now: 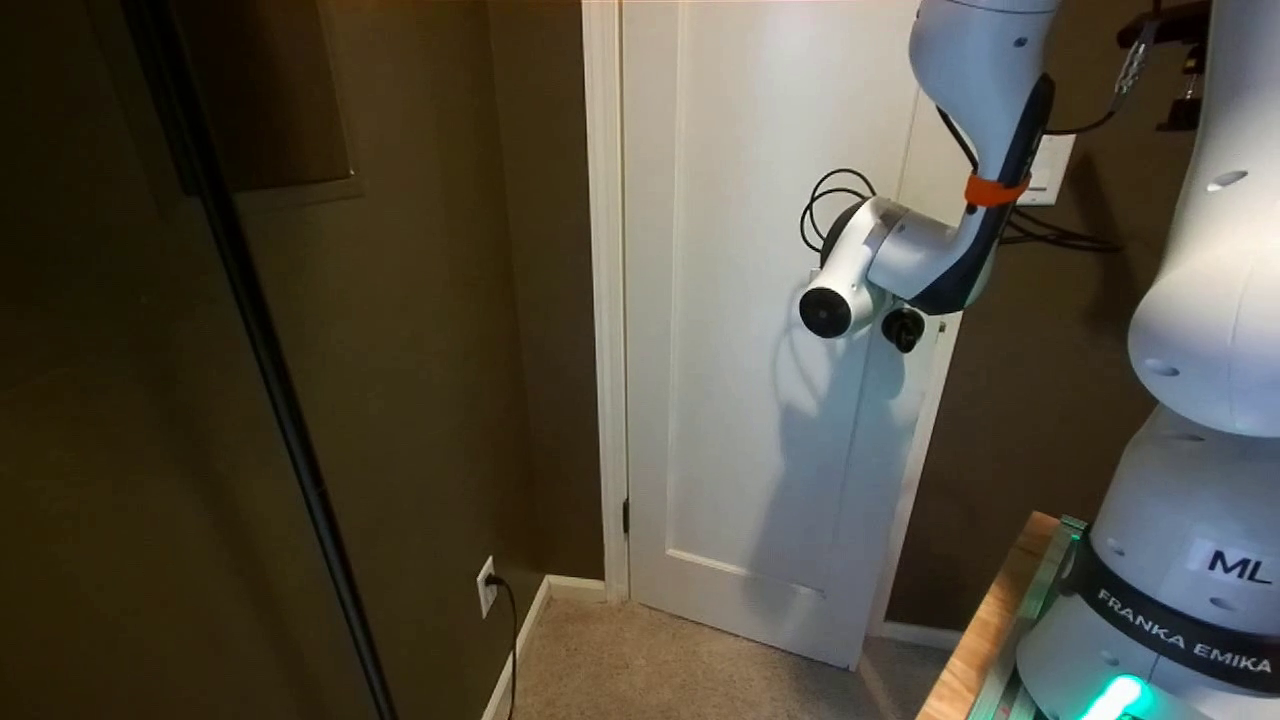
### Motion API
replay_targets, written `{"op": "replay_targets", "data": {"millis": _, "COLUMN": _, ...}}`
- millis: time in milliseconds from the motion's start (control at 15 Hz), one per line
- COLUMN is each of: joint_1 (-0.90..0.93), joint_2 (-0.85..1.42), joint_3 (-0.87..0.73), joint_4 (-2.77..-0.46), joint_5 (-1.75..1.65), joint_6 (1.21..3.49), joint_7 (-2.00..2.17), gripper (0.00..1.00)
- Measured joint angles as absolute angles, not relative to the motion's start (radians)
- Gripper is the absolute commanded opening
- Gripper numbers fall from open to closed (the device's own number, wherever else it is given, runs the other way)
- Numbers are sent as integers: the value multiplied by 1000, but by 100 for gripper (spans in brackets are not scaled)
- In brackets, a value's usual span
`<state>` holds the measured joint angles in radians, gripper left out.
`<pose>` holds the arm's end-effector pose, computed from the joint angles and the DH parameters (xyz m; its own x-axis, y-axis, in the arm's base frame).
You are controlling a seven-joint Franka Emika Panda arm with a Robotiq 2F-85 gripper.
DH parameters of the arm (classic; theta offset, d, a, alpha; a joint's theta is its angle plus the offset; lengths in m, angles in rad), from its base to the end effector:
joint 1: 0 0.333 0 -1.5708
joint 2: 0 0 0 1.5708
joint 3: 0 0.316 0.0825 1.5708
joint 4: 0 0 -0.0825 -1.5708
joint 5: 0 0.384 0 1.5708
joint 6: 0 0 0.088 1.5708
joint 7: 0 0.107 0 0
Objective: Close the door
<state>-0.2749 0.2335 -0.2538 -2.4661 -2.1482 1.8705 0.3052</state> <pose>0.3812 -0.3001 0.2301 0.5962 0.0655 -0.8002 0.7941 0.0992 0.5997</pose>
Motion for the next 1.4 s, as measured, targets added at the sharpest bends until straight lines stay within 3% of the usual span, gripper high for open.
{"op": "replay_targets", "data": {"millis": 600, "joint_1": -393, "joint_2": 369, "joint_3": -281, "joint_4": -2291, "joint_5": -2381, "joint_6": 1946, "joint_7": 357, "gripper": 0}}
{"op": "replay_targets", "data": {"millis": 1400, "joint_1": -412, "joint_2": 432, "joint_3": -312, "joint_4": -2219, "joint_5": -2498, "joint_6": 1969, "joint_7": 493, "gripper": 0}}
